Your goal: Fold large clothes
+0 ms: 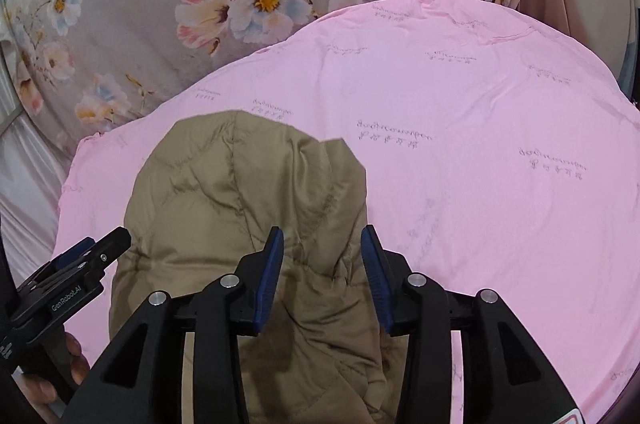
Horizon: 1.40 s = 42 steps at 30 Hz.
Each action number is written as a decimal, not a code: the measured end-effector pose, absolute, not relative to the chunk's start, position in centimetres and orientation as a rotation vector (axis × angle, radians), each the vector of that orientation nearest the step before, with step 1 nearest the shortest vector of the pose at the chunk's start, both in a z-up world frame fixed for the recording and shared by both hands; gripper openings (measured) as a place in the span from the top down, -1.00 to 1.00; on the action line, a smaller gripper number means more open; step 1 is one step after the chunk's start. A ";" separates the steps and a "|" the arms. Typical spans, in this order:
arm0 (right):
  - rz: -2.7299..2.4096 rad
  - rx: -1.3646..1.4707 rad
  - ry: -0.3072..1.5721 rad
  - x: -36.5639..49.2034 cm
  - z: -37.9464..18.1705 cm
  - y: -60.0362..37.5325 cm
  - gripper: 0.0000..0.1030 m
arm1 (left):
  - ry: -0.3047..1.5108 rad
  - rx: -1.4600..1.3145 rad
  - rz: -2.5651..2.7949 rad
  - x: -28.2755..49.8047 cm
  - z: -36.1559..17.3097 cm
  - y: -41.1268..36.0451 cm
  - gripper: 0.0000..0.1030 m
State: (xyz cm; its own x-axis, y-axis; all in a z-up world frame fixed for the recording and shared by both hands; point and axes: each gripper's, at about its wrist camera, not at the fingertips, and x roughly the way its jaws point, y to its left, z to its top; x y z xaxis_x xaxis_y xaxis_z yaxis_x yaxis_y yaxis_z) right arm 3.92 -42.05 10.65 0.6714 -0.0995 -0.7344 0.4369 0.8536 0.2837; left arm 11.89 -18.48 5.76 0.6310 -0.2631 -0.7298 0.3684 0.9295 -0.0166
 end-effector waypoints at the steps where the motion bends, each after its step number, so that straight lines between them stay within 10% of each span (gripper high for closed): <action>1: -0.313 0.469 0.780 4.4 10.9 -42.4 0.10 | 0.812 0.136 -0.364 12.4 6.2 -18.7 -0.54; 11: -0.211 0.613 0.866 9.7 9.7 -45.3 0.06 | 0.896 0.097 -0.361 18.1 6.6 -21.1 -0.47; 18: -0.226 0.603 0.959 11.9 6.7 -45.0 0.72 | 0.959 0.111 -0.345 20.4 3.6 -22.9 -0.47; 42: -0.271 0.547 0.897 12.5 1.9 -43.3 0.70 | 0.884 0.138 -0.304 20.8 -2.3 -23.6 -0.65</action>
State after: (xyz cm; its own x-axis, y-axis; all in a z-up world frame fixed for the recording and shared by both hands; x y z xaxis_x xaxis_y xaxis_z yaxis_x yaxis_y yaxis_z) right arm 12.47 -43.33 1.91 0.6025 0.0012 -0.7982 0.4434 0.8310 0.3359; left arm 20.80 -23.60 -2.28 0.5946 -0.2044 -0.7776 0.3179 0.9481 -0.0061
